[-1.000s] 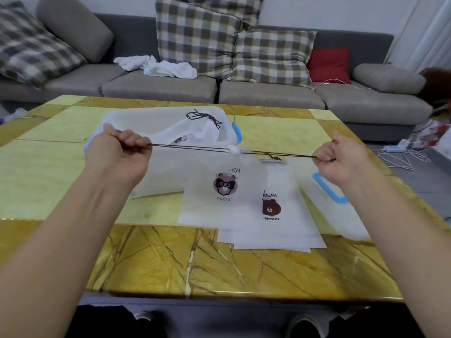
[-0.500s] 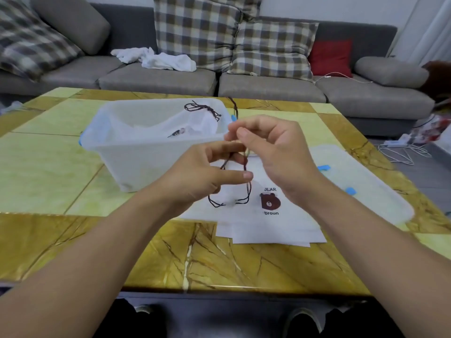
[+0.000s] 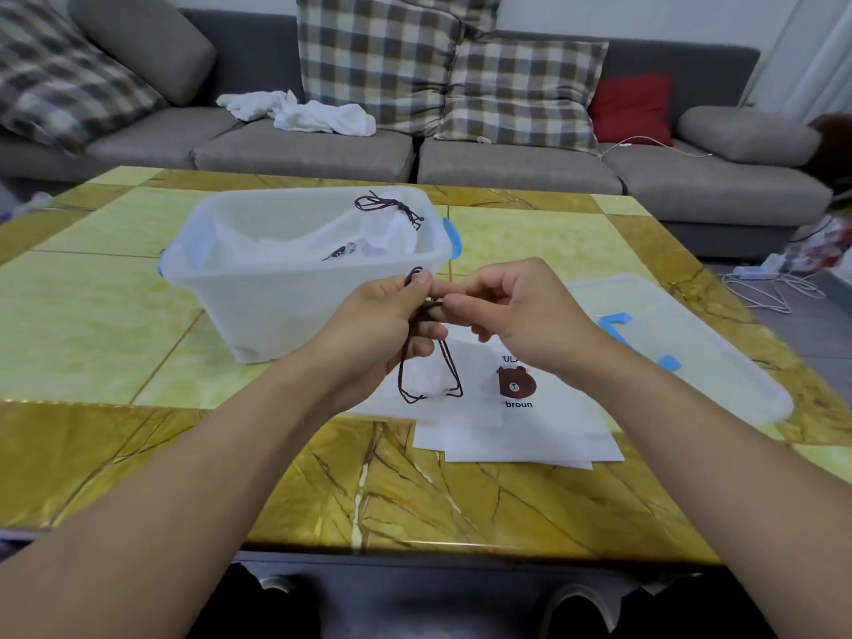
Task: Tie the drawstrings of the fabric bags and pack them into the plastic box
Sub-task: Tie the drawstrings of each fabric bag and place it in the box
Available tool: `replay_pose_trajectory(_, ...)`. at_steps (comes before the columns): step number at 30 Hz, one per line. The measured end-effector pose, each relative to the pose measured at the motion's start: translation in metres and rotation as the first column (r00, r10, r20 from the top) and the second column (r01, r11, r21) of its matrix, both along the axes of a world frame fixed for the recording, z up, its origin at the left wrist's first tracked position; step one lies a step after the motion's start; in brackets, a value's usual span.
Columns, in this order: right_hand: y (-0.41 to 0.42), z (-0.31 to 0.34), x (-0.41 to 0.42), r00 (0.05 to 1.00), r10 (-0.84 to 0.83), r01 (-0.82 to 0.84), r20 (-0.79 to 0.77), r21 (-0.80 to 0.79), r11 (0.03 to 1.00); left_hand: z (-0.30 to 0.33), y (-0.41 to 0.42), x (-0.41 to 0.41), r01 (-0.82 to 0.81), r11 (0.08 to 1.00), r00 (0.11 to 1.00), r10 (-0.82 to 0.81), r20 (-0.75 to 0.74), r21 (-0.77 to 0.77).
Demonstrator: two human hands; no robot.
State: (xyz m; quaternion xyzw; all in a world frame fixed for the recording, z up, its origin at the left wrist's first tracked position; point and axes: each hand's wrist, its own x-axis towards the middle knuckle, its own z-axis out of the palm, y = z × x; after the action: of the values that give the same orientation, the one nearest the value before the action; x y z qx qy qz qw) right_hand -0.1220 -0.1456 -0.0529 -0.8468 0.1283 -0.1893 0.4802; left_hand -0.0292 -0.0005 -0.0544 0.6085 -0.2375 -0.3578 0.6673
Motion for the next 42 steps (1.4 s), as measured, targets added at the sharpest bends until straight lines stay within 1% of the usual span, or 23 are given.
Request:
replay_pose_trajectory(3, -0.005, -0.001, 0.001, 0.997, -0.076, 0.075, -0.007, -0.075, 0.994, 0.001, -0.001, -0.002, -0.053, 0.998, 0.998, 0.052, 0.017, 0.035)
replay_pose_trajectory(5, -0.005, 0.001, 0.000, 0.995, -0.098, 0.097, -0.032, -0.038, 0.995, 0.000, 0.000, 0.000, -0.111, 0.993, 0.994, 0.112, -0.020, 0.042)
replay_pose_trajectory(6, -0.005, 0.001, 0.000, 0.994, -0.095, 0.096, -0.049, 0.010, 0.995, 0.000, 0.000, 0.002, -0.132, 0.991, 0.988, 0.134, -0.082, 0.030)
replay_pose_trajectory(8, -0.003, 0.001, -0.002, 0.992, -0.056, 0.066, -0.111, 0.089, 0.994, 0.001, 0.001, 0.006, -0.163, 0.986, 0.952, 0.149, -0.268, -0.033)
replay_pose_trajectory(10, 0.001, -0.001, -0.005, 0.982, 0.033, -0.010, -0.186, 0.120, 0.993, 0.004, 0.002, 0.008, -0.175, 0.979, 0.905, 0.120, -0.408, -0.101)
replay_pose_trajectory(12, 0.008, -0.007, -0.005, 0.966, 0.132, -0.090, -0.222, 0.191, 0.978, 0.007, 0.002, 0.005, -0.146, 0.976, 0.880, 0.054, -0.472, -0.160)
replay_pose_trajectory(14, 0.013, -0.010, -0.003, 0.962, 0.150, -0.097, -0.230, 0.228, 0.969, 0.010, 0.001, 0.001, -0.113, 0.976, 0.887, 0.016, -0.461, -0.185)
replay_pose_trajectory(16, 0.015, -0.008, 0.000, 0.973, 0.108, -0.065, -0.204, 0.208, 0.976, 0.011, -0.001, -0.002, -0.094, 0.985, 0.941, 0.040, -0.336, -0.146)
replay_pose_trajectory(18, 0.014, -0.005, 0.002, 0.983, 0.078, -0.051, -0.164, 0.165, 0.985, 0.010, -0.001, -0.001, -0.112, 0.990, 0.988, 0.102, -0.120, -0.085)
replay_pose_trajectory(19, 0.012, -0.004, 0.002, 0.987, 0.062, -0.039, -0.147, 0.149, 0.988, 0.009, -0.001, 0.000, -0.133, 0.989, 0.991, 0.132, -0.013, -0.072)
replay_pose_trajectory(21, 0.010, -0.003, 0.002, 0.992, 0.041, -0.024, -0.123, 0.138, 0.990, 0.006, -0.001, 0.001, -0.168, 0.982, 0.969, 0.181, 0.170, -0.086)
replay_pose_trajectory(24, 0.010, -0.004, 0.003, 0.995, 0.028, -0.013, -0.099, 0.144, 0.989, -0.001, -0.001, -0.002, -0.195, 0.973, 0.879, 0.229, 0.419, -0.123)
replay_pose_trajectory(26, 0.011, -0.002, 0.004, 0.992, -0.009, 0.032, -0.126, 0.180, 0.983, -0.004, -0.001, -0.004, -0.215, 0.965, 0.811, 0.261, 0.524, -0.147)
replay_pose_trajectory(28, 0.010, -0.001, 0.003, 0.989, 0.018, 0.024, -0.147, 0.279, 0.960, -0.003, -0.001, -0.005, -0.220, 0.961, 0.789, 0.277, 0.548, -0.169)
replay_pose_trajectory(29, 0.010, 0.000, 0.003, 0.986, 0.079, -0.019, -0.149, 0.365, 0.931, -0.001, -0.001, -0.005, -0.212, 0.958, 0.804, 0.283, 0.522, -0.193)
replay_pose_trajectory(31, 0.009, -0.002, 0.003, 0.960, 0.233, -0.113, -0.154, 0.549, 0.828, 0.003, -0.002, -0.007, -0.193, 0.949, 0.862, 0.285, 0.420, -0.248)
replay_pose_trajectory(32, 0.010, -0.003, 0.003, 0.941, 0.305, -0.154, -0.149, 0.613, 0.775, 0.005, -0.002, -0.007, -0.181, 0.947, 0.891, 0.273, 0.364, -0.267)
replay_pose_trajectory(33, 0.010, -0.003, 0.003, 0.925, 0.358, -0.189, -0.127, 0.663, 0.725, 0.006, -0.003, -0.008, -0.169, 0.946, 0.914, 0.256, 0.316, -0.277)
replay_pose_trajectory(35, 0.011, -0.002, 0.004, 0.920, 0.389, -0.232, -0.038, 0.747, 0.623, 0.006, -0.003, -0.009, -0.153, 0.949, 0.941, 0.226, 0.254, -0.276)
replay_pose_trajectory(38, 0.013, -0.001, 0.009, 0.945, 0.315, -0.244, 0.085, 0.825, 0.510, 0.006, -0.003, -0.010, -0.130, 0.949, 0.948, 0.204, 0.246, -0.286)
replay_pose_trajectory(40, 0.012, 0.000, 0.014, 0.975, 0.168, -0.207, 0.148, 0.885, 0.417, 0.009, -0.003, -0.009, -0.163, 0.937, 0.946, 0.237, 0.221, -0.307)
replay_pose_trajectory(41, 0.011, 0.001, 0.016, 0.982, 0.072, -0.190, 0.176, 0.918, 0.349, 0.010, -0.004, -0.007, -0.204, 0.925, 0.951, 0.265, 0.162, -0.320)
replay_pose_trajectory(42, 0.008, 0.003, 0.017, 0.980, -0.020, -0.182, 0.197, 0.938, 0.294, 0.011, -0.004, -0.003, -0.249, 0.911, 0.957, 0.283, 0.057, -0.328)
